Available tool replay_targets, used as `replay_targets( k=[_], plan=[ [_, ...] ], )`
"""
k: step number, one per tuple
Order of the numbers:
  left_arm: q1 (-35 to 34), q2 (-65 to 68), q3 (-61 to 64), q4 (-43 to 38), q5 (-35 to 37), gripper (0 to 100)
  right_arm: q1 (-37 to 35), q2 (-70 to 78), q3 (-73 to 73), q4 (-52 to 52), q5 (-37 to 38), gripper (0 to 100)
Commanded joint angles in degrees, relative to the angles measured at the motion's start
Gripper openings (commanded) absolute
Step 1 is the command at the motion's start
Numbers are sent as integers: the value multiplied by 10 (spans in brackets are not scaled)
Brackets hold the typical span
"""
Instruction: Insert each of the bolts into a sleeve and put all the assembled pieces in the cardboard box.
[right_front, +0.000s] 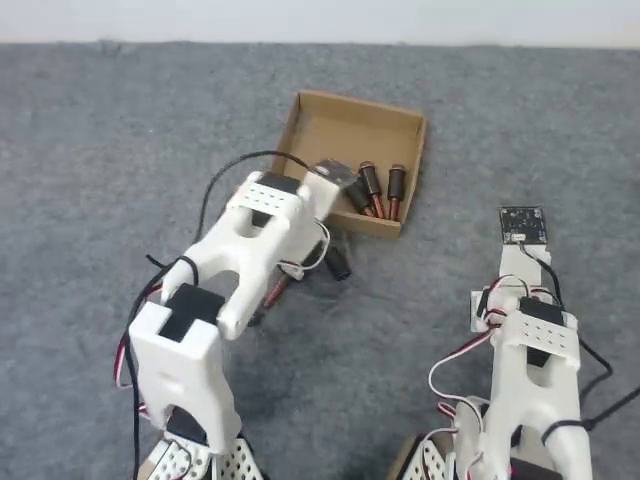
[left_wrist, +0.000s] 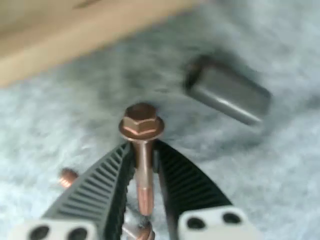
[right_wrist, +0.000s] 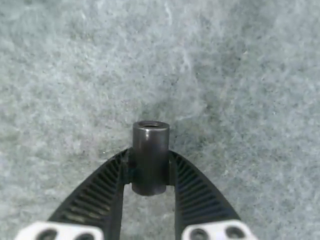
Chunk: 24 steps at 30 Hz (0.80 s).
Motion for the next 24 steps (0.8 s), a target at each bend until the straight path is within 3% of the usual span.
replay_targets(
  k=[1, 11, 24],
  plan=[
    [-40, -34, -16, -26, 80, 175, -6, -22, -3, -7, 4, 7],
    [-24, -75, 36, -105, 50, 123, -6, -22, -3, -7, 4, 7],
    [-9, -22, -7, -101, 54, 9, -6, -22, -3, -6, 4, 7]
  ],
)
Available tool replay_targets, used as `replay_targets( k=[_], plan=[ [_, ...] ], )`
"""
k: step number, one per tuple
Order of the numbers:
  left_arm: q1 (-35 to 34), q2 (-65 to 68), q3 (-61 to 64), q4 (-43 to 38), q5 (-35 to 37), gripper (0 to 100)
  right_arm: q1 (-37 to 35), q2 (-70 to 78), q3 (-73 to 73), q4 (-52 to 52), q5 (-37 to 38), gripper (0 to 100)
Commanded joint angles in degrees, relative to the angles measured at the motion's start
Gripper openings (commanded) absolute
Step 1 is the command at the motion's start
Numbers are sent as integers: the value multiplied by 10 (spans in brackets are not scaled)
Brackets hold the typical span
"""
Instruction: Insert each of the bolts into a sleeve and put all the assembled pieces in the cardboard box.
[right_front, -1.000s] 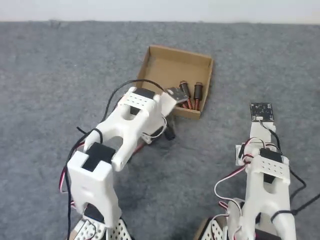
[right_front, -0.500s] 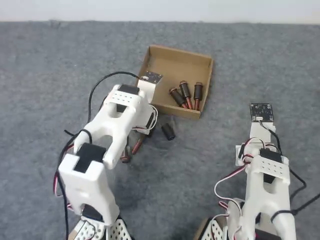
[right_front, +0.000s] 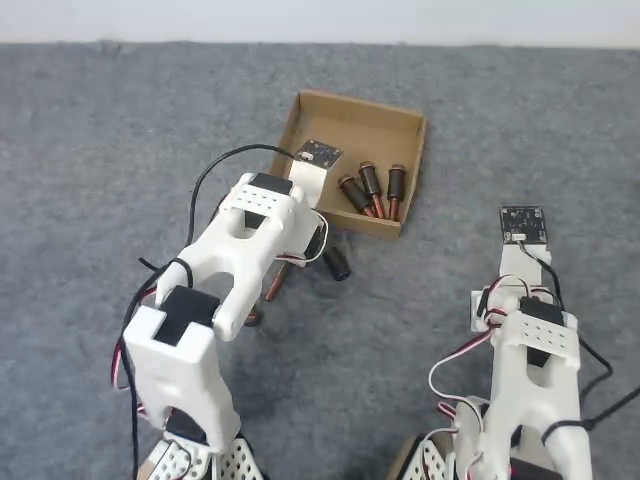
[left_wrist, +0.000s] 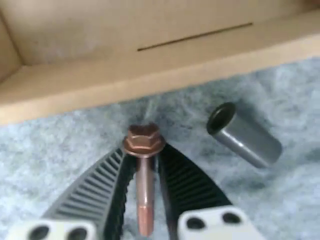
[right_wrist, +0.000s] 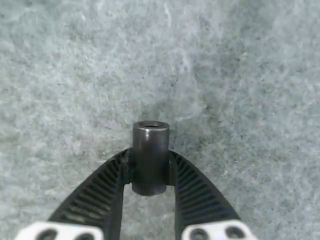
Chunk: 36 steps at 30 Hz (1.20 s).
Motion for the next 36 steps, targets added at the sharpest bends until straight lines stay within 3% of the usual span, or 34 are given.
replay_targets(
  k=[1, 9, 21, 25, 30, 36],
  plan=[
    [0, -4, -29, -11, -9, 10, -6, -22, -3, -6, 4, 7],
    [-5, -52, -1, -7, -11, 10, -6, -22, -3, -6, 4, 7],
    [-10, -259, 180, -147, -8, 11, -49, -29, -3, -12, 3, 8],
    [-62, -309, 204, -173, 44, 11, -89, -23, -2, -39, 4, 9],
    [-156, -335, 225, -228, 125, 12, -125, -29, -5, -124, 4, 9],
    [-219, -335, 252, -287, 135, 12, -150, -23, -3, -321, 4, 7]
  ],
)
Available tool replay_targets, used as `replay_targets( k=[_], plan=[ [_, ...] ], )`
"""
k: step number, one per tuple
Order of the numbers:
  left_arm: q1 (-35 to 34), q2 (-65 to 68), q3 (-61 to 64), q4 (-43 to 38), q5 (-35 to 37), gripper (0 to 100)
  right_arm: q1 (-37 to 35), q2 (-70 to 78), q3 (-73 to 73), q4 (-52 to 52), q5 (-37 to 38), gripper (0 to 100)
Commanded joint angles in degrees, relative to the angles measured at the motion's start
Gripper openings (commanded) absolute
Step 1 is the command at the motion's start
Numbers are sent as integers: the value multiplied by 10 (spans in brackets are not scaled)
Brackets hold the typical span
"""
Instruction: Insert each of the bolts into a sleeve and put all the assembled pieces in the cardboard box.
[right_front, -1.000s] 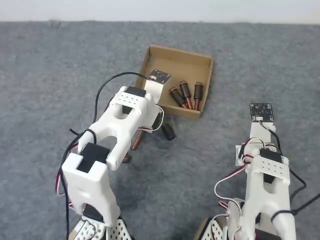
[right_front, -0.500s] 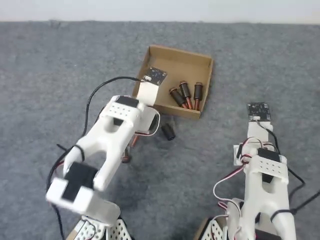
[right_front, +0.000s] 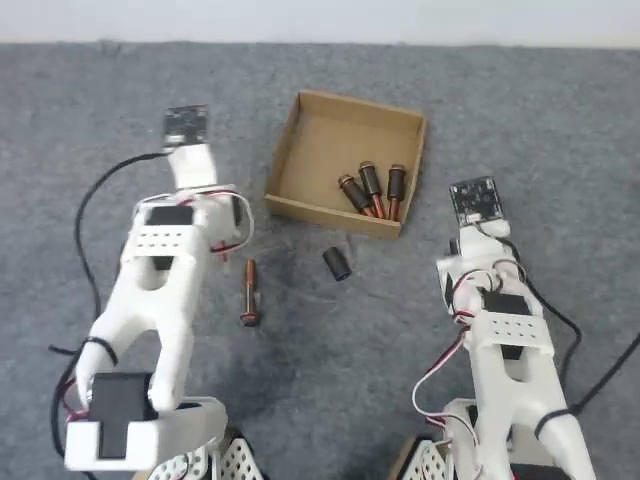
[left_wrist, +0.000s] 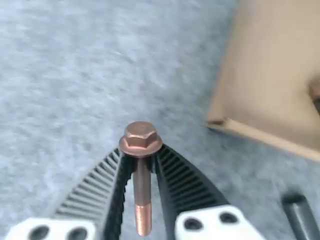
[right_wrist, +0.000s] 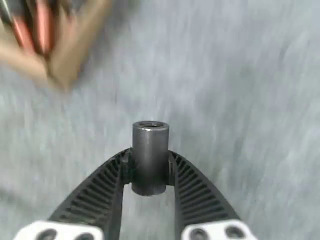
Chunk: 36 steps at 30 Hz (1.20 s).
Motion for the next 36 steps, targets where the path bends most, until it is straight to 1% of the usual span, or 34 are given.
replay_targets(
  k=[1, 6, 9, 12, 14, 19, 22, 26, 31, 36],
  plan=[
    [-32, -40, -2, -38, 10, 12, -8, -22, -3, -128, 4, 7],
    [-31, -40, -2, -38, 9, 12, -9, -22, -2, -247, 3, 7],
    [-31, -40, -2, -38, 9, 12, -30, -2, -2, -291, 3, 7],
    [-31, -40, -2, -38, 9, 12, -54, 41, -3, -356, 1, 7],
    [-32, -40, -2, -38, 9, 12, -67, 79, -3, -423, -27, 7],
    [-32, -39, -1, -39, 8, 12, -101, 175, -5, -618, -155, 7],
    [-32, -39, -1, -39, 8, 12, -127, 218, -2, -699, -169, 7],
    [-32, -39, -1, -39, 8, 12, -167, 252, 17, -755, -171, 7],
    [-32, -39, -1, -40, 8, 12, -243, 257, 77, -809, -171, 7],
    [-32, -39, -1, -40, 8, 12, -305, 258, 125, -825, -170, 7]
  ],
)
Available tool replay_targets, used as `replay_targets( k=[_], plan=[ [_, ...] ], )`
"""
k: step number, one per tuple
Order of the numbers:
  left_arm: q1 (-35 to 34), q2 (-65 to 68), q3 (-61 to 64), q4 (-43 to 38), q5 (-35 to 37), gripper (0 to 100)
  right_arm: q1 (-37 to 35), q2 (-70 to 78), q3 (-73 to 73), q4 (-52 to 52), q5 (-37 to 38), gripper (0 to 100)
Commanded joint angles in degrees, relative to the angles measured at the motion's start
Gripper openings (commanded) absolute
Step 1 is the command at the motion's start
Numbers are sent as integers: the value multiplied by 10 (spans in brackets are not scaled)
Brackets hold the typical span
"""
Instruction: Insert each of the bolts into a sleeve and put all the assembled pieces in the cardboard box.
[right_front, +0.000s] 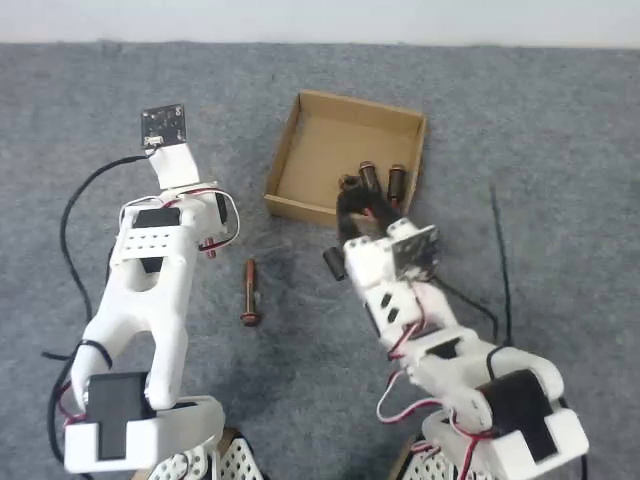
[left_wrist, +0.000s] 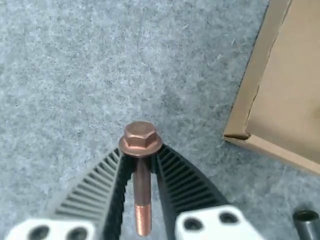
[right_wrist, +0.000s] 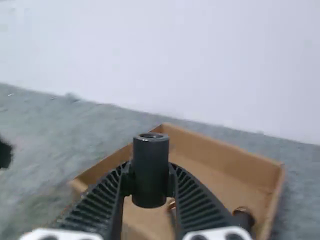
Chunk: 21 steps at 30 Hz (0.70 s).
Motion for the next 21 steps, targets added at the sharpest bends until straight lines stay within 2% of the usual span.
replay_targets(
  k=[1, 7, 14, 21],
  plan=[
    [-4, -39, -7, -19, 4, 12, -38, -10, 18, -20, -7, 7],
    [-3, -39, -7, -19, 4, 12, -78, -11, 67, -39, -8, 7],
    [-3, -39, -3, -35, 4, 12, -80, -11, 136, -138, -7, 7],
    [-2, -44, 7, -69, 7, 12, -80, -4, 138, -144, -7, 7]
  ],
)
